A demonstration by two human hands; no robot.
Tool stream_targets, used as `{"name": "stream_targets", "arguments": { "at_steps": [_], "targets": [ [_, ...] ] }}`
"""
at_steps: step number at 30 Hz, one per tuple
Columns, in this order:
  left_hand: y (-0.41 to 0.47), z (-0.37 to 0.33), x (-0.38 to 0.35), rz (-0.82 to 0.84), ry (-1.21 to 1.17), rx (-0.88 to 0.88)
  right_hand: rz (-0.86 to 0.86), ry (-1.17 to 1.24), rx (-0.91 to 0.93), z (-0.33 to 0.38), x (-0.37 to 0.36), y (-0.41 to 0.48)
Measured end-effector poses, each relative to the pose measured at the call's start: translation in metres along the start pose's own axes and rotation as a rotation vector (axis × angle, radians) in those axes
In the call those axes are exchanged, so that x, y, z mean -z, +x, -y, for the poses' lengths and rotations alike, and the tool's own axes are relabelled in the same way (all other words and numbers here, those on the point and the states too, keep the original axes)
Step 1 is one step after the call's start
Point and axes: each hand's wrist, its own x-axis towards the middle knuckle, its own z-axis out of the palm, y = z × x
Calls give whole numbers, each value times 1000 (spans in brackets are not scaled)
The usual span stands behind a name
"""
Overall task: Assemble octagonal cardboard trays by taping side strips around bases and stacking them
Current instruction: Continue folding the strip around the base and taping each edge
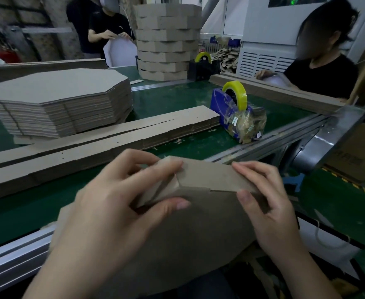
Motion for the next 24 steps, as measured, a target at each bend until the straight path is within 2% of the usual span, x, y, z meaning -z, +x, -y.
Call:
{"name": "stream_targets", "arguments": {
  "at_steps": [4,8,11,15,18,24],
  "targets": [
    [2,-3,-8,24,44,-25,23,9,-34,-7,11,7],
    [5,-10,-11,27,149,-37,-118,-79,-64,-22,30,66],
    [4,-16,-11,35,191,-38,-191,-196,-271,-53,44,138],
    [4,-18,-11,55,224,-39,-22,-327,-647,-96,48,205],
    [4,-15,-11,51,223,-46,27,-210,-794,-106,44,217],
    [3,-11,-12,17,184,-60,-91,136,-913,-112,46,229]
  ]
}}
